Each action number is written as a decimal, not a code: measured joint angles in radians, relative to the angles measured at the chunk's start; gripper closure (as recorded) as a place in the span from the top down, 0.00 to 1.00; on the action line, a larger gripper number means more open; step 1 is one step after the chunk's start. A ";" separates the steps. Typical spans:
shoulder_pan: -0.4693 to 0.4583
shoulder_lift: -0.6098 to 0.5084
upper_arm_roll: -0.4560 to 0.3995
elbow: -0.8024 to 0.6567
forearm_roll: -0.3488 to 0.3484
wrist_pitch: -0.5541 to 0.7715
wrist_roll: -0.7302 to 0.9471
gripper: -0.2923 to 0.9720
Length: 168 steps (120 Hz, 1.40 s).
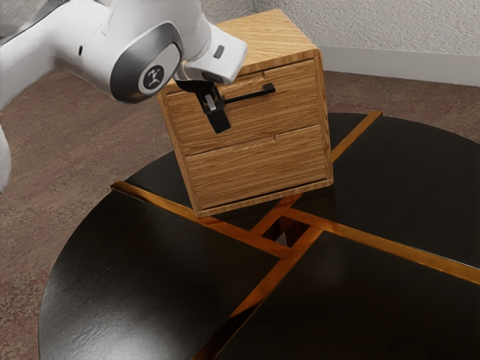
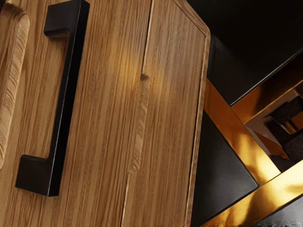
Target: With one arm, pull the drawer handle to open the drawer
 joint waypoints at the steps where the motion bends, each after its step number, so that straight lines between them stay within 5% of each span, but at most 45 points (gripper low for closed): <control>1: 0.001 0.001 0.000 0.000 0.000 0.001 0.003 0.77; 16: 0.055 0.005 -0.030 0.001 -0.001 0.017 0.045 0.77; 33: 0.413 0.000 -0.380 0.003 0.017 0.025 0.082 0.77; 48: 0.503 0.000 -0.540 0.003 0.054 0.029 0.107 0.77; 168: 0.524 0.130 -0.556 0.090 0.046 0.087 0.193 0.77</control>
